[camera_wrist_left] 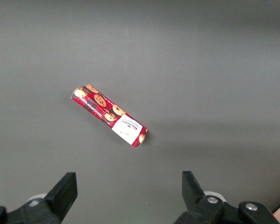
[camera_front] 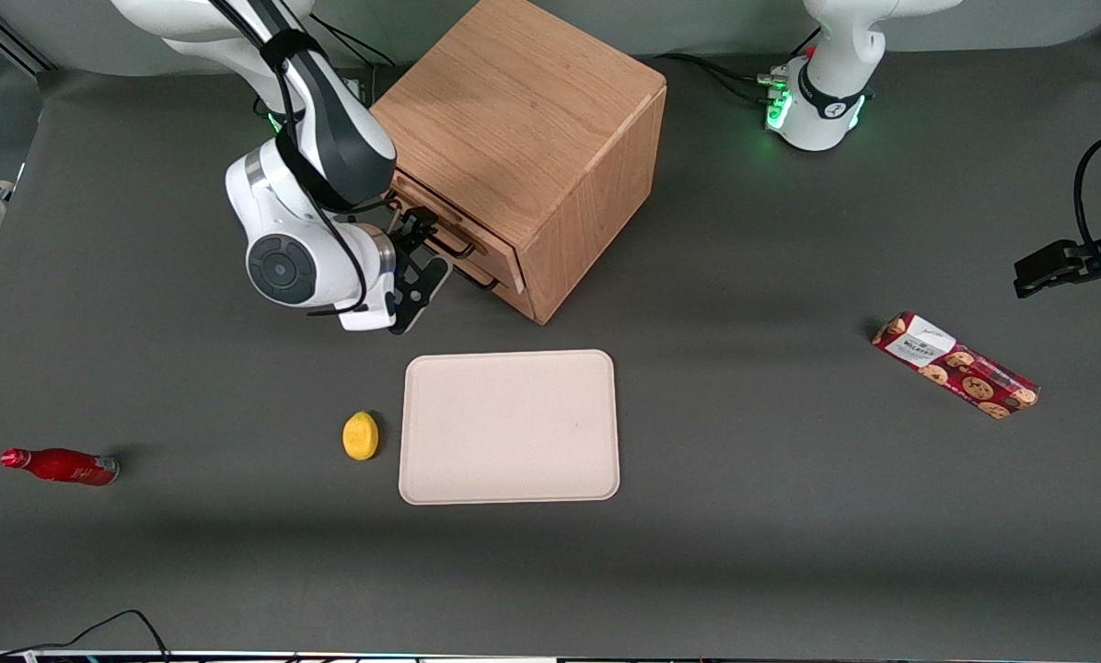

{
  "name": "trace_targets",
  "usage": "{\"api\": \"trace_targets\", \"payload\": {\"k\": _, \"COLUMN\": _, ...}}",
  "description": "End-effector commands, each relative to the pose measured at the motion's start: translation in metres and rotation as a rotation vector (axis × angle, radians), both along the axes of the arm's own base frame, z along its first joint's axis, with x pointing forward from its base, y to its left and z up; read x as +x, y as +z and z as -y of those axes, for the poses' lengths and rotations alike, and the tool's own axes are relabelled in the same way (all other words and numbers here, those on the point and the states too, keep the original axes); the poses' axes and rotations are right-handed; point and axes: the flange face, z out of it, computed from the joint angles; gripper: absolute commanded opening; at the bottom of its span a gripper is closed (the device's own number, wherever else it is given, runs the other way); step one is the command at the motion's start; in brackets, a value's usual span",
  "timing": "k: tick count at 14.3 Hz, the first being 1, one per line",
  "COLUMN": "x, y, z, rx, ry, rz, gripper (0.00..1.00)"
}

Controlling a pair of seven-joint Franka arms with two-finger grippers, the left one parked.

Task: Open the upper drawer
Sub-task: 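Pull the handle with the right gripper, sliding the upper drawer outward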

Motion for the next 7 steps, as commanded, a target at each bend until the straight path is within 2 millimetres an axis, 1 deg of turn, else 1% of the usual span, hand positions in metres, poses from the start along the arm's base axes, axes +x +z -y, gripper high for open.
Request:
{"api": "trace_targets", "payload": {"k": 1, "x": 0.011, "y": -0.010, "z": 0.006, "rx": 0.023, "ry": 0.016, "rz": 0.012, "gripper": 1.00}}
{"api": "trace_targets", "payload": {"k": 3, "x": 0.017, "y": -0.015, "z": 0.011, "rx": 0.037, "ry": 0.029, "rz": 0.013, "gripper": 1.00}}
{"api": "trace_targets", "payload": {"k": 7, "x": 0.029, "y": -0.010, "z": 0.025, "rx": 0.052, "ry": 0.016, "rz": 0.028, "gripper": 1.00}}
